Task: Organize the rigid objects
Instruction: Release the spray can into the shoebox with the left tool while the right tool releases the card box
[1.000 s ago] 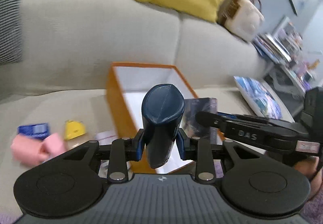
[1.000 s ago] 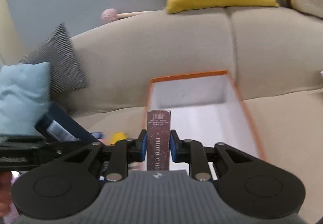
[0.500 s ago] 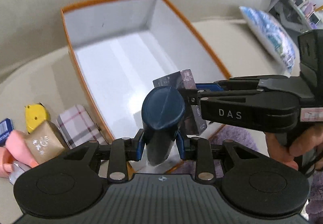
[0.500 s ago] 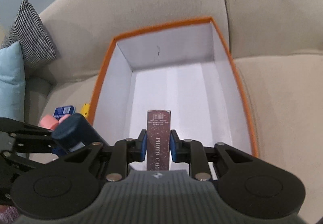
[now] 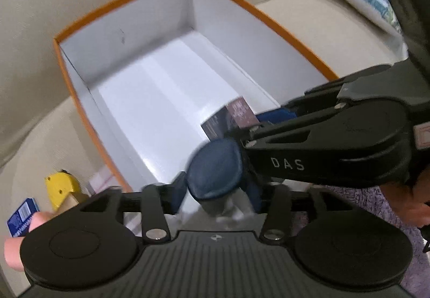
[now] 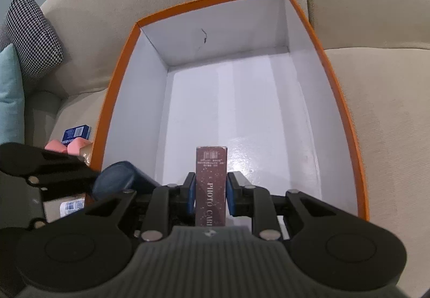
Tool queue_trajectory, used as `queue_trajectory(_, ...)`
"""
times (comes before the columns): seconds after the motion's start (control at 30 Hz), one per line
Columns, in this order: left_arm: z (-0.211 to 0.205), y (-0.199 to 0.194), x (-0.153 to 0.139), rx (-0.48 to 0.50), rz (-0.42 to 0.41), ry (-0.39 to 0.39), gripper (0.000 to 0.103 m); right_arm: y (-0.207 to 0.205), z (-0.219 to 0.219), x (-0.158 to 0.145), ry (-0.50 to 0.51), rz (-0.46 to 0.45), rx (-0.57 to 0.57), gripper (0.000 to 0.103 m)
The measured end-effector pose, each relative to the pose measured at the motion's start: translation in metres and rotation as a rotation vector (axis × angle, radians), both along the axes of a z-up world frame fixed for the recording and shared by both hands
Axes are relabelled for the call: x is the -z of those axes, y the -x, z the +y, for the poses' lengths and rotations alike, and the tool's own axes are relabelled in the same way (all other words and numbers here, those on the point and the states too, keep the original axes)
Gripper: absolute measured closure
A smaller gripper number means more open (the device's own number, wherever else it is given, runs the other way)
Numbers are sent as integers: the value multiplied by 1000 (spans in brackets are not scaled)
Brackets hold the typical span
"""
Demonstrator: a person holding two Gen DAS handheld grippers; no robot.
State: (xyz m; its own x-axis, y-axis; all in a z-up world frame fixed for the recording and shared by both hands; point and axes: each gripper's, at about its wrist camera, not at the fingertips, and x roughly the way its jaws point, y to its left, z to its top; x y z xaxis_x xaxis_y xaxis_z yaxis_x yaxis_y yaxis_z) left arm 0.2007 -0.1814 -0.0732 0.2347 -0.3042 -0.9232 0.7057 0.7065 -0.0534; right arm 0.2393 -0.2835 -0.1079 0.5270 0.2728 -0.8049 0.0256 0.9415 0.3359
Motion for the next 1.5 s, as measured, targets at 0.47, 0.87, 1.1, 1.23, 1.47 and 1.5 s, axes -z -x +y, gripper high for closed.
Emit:
queue_trajectory(0.47, 29, -17, -28, -34, -112, 135, 59, -9, 8, 7, 19, 1, 19, 79)
queue_trajectory(0.87, 15, -31, -23, 54, -293, 81, 36, -18, 1, 13, 12, 12, 46, 79)
queue_trajectory(1.1, 56, -48, -36, -172, -201, 167, 58, -32, 15, 12, 64, 30, -13, 79)
queue_trajectory(1.23, 79, -51, -38, -286, -116, 215, 63, -39, 32, 13, 107, 38, -65, 79)
queue_trajectory(1.47, 97, -45, -32, -359, -35, 289, 76, -35, 55, 15, 139, 93, -189, 80)
queue_trajectory(1.5, 96, -44, -30, -365, -48, 287, 76, -33, 56, 16, 135, 108, -199, 80)
